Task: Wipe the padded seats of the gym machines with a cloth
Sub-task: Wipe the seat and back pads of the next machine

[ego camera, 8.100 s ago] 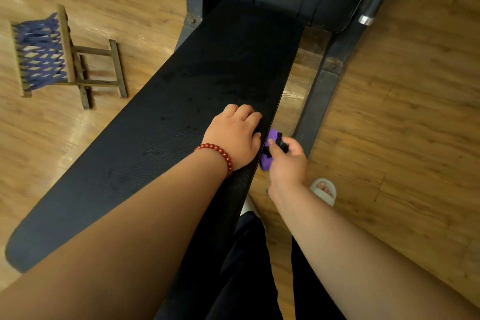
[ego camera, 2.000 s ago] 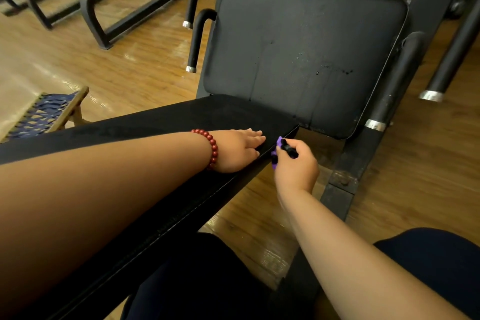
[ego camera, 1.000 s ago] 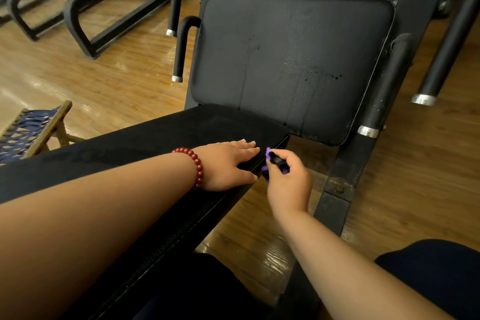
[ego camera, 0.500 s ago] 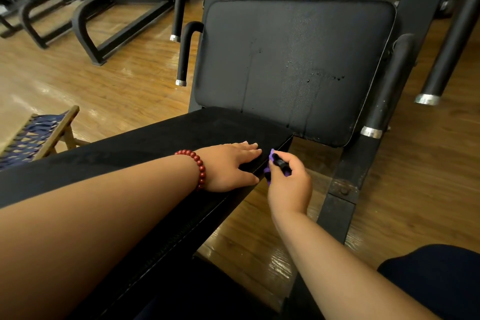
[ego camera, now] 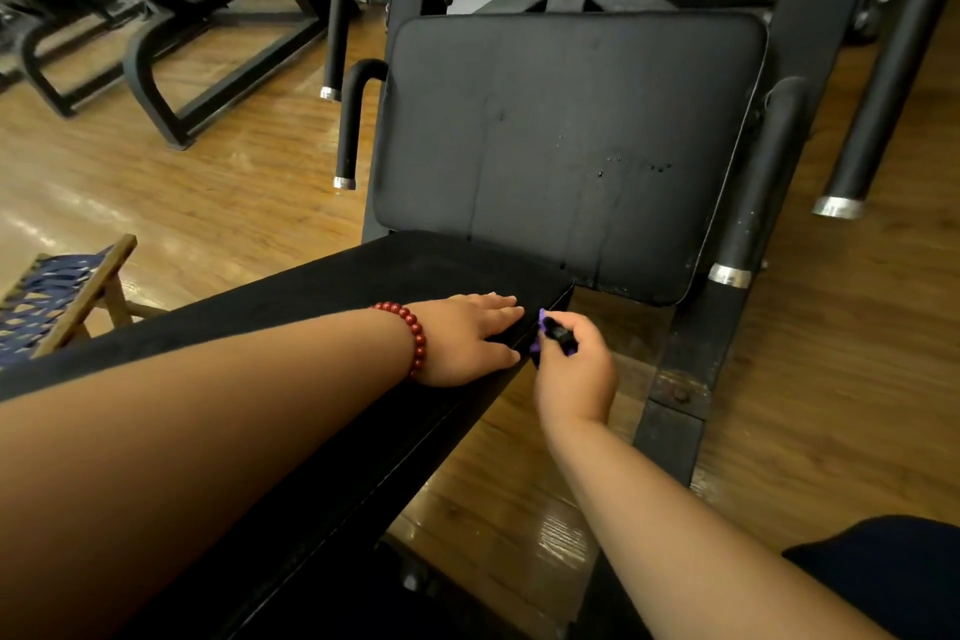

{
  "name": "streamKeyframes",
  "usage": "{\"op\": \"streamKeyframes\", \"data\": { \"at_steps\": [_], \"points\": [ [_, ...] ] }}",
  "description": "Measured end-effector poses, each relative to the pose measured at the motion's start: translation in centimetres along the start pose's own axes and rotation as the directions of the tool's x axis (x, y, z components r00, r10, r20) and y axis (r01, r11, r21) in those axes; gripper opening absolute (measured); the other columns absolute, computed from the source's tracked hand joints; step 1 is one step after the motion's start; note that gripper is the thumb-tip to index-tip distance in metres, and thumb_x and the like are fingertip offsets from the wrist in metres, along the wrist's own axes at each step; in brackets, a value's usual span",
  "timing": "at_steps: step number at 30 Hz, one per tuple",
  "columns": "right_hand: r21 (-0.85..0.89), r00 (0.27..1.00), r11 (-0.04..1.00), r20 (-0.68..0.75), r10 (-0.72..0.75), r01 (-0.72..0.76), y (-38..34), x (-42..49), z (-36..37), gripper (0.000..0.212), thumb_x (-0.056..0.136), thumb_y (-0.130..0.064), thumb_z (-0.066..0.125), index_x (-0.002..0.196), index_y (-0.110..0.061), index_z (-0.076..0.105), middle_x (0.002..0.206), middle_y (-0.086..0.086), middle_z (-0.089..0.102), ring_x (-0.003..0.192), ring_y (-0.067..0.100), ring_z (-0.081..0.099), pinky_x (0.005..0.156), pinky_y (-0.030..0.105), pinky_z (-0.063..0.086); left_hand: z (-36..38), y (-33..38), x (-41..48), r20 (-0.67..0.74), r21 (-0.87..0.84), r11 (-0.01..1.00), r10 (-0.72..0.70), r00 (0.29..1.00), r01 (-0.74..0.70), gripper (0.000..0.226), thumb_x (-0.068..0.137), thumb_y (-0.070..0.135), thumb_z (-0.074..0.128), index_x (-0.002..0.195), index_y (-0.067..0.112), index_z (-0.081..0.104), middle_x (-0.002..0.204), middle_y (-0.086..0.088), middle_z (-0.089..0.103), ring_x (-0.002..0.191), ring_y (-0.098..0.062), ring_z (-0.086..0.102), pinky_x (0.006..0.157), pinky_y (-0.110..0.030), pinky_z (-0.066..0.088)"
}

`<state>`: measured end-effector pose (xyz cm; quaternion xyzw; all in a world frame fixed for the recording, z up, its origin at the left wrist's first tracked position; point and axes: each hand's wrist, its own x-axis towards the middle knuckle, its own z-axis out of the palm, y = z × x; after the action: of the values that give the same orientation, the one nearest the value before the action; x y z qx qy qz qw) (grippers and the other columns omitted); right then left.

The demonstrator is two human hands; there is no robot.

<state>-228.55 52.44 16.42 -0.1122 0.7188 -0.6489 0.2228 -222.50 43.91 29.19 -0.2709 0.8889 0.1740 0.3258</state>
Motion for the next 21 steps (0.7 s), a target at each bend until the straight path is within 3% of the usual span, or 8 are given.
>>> {"op": "streamKeyframes", "data": {
  "at_steps": [2, 7, 12, 16, 21],
  "points": [
    [-0.021, 1.0, 1.0, -0.022, 0.014, -0.014, -0.1, 1.5, 0.2, 0.024, 0.093, -0.007, 0.059, 0.091, -0.031, 0.062, 0.076, -0.017, 0.06, 0.073, -0.004, 0.057, 0.065, 0.007, 0.041, -0.2, 0.0, 0.9, -0.006, -0.005, 1.0, 0.003, 1.0, -0.003, 0.062, 0.102, 0.043, 0.037, 0.155, 0.028, 0.008, 0.162, 0.011, 0.002, 0.149, -0.015, 0.001, 0.119, -0.035, 0.007],
    [-0.019, 0.994, 0.995, -0.055, 0.097, -0.098, 0.3, 3.4, 0.5, 0.018, 0.092, -0.01, 0.061, 0.096, -0.026, 0.066, 0.082, -0.009, 0.065, 0.086, 0.015, 0.065, 0.081, 0.035, 0.056, -0.4, -0.3, 2.4, 0.009, -0.019, 1.0, 0.012, 1.0, -0.011, 0.061, 0.103, 0.043, 0.036, 0.155, 0.029, 0.008, 0.162, 0.011, 0.001, 0.149, -0.015, 0.001, 0.119, -0.037, 0.007],
    [0.032, 0.996, 0.997, -0.045, 0.072, -0.071, 0.9, 1.3, 0.6, 0.03, 0.092, -0.004, 0.059, 0.092, -0.034, 0.062, 0.088, -0.015, 0.062, 0.084, 0.007, 0.062, 0.078, 0.032, 0.056, -0.2, -0.5, 3.0, -0.023, -0.033, 0.999, 0.025, 0.999, -0.026, 0.061, 0.102, 0.042, 0.036, 0.155, 0.028, 0.008, 0.162, 0.01, 0.002, 0.149, -0.014, 0.001, 0.118, -0.034, 0.006],
    [-0.004, 0.994, 0.996, -0.056, 0.093, -0.093, 1.0, 3.7, 0.6, 0.025, 0.092, -0.006, 0.059, 0.095, -0.03, 0.065, 0.087, -0.01, 0.065, 0.089, 0.017, 0.066, 0.083, 0.038, 0.056, -0.2, -0.6, 3.1, -0.018, -0.026, 0.999, 0.031, 0.999, -0.031, 0.061, 0.102, 0.043, 0.036, 0.155, 0.028, 0.008, 0.162, 0.011, 0.002, 0.148, -0.013, 0.001, 0.118, -0.034, 0.007],
    [0.019, 0.98, 0.984, -0.091, 0.178, -0.177, 0.8, 4.9, 1.0, 0.023, 0.093, -0.007, 0.059, 0.094, -0.03, 0.062, 0.087, -0.012, 0.06, 0.091, 0.015, 0.063, 0.084, 0.04, 0.057, -0.1, -0.8, 3.3, -0.019, -0.018, 0.999, 0.032, 0.999, -0.032, 0.061, 0.102, 0.043, 0.036, 0.155, 0.028, 0.008, 0.162, 0.011, 0.002, 0.148, -0.013, 0.001, 0.118, -0.034, 0.007]
  ]
}}
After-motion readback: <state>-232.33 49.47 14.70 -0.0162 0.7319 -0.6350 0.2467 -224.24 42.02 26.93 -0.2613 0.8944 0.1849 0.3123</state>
